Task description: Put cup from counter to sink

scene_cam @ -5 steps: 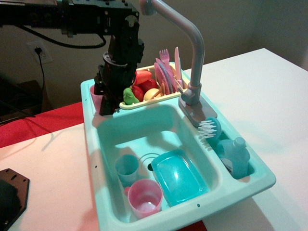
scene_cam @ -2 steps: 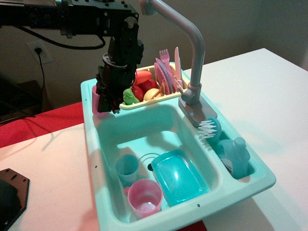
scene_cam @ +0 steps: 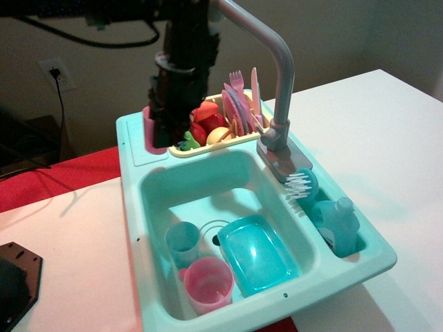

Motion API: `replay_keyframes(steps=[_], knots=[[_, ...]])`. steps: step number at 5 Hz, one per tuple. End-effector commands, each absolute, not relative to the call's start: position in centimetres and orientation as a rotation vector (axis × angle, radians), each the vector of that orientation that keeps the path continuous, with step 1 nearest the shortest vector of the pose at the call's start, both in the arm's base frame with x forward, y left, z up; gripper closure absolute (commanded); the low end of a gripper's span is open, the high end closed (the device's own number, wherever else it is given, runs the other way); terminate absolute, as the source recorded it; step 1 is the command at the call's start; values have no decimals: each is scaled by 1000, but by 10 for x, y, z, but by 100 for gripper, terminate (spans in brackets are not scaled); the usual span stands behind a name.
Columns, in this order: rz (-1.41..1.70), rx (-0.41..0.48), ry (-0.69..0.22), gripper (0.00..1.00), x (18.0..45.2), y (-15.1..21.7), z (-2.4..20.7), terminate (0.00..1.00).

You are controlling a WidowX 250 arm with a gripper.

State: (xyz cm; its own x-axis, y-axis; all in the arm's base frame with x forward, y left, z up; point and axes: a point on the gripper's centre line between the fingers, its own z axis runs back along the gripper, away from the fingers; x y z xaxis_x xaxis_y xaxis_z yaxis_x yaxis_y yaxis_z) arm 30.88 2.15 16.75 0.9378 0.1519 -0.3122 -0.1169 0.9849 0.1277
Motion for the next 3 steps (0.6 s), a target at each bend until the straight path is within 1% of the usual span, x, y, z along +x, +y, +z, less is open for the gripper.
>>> replay_keyframes(steps=[1,2,3], knots=[[129,75,254,100,332,-4,187,0],[103,46,264,100,339,-29,176,0],[87,54,281,100,346,-48,155,0]])
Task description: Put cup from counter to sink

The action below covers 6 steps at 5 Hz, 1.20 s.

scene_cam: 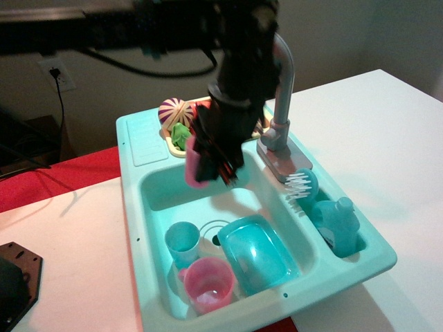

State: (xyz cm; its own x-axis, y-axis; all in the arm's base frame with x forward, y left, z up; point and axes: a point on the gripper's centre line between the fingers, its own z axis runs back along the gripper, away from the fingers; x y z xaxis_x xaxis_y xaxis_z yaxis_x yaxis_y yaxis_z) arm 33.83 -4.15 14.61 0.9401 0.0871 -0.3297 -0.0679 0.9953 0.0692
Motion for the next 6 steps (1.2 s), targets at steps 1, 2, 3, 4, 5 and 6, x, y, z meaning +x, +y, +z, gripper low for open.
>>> replay_keyframes(steps=[1,2,3,4,5,6], knots=[[103,96,303,100,350,-38,135,0],[116,126,314,100,353,-23,125,0],[129,133,318,100,351,-16,118,0],[137,136,314,100,350,-11,109,0],[134,143,335,100,349,-11,93,0],[117,134,347,0,346,-7,95,0]])
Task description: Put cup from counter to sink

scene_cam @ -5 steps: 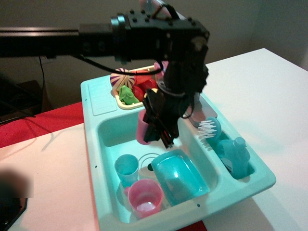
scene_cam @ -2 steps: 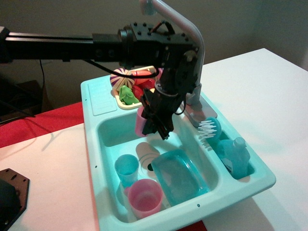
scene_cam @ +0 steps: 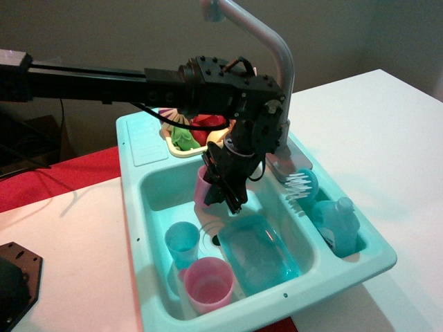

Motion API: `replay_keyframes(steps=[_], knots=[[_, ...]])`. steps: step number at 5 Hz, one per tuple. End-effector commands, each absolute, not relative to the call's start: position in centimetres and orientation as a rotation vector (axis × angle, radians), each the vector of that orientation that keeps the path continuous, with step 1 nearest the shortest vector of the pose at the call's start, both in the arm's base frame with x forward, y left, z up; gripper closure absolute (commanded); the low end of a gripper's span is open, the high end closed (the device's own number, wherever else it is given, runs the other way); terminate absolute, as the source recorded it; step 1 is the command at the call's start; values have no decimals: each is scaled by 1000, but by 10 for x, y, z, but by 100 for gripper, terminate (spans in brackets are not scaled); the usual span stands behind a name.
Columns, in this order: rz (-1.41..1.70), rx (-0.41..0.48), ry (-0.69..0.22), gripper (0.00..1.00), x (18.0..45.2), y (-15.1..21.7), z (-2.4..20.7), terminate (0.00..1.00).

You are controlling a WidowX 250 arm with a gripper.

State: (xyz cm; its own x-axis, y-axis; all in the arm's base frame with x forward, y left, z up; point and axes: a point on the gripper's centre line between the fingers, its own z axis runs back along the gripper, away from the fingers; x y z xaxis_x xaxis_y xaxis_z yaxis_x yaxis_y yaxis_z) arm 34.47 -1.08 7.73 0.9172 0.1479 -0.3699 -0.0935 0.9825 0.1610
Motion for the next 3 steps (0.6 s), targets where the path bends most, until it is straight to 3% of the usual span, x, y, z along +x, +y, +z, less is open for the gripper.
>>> replay_keyframes(steps=[1,2,3], knots=[[187,164,363,0,341,-3,106,0],[196,150,378,0,337,-1,110,0],[205,146,389,0,332,3,120,100]])
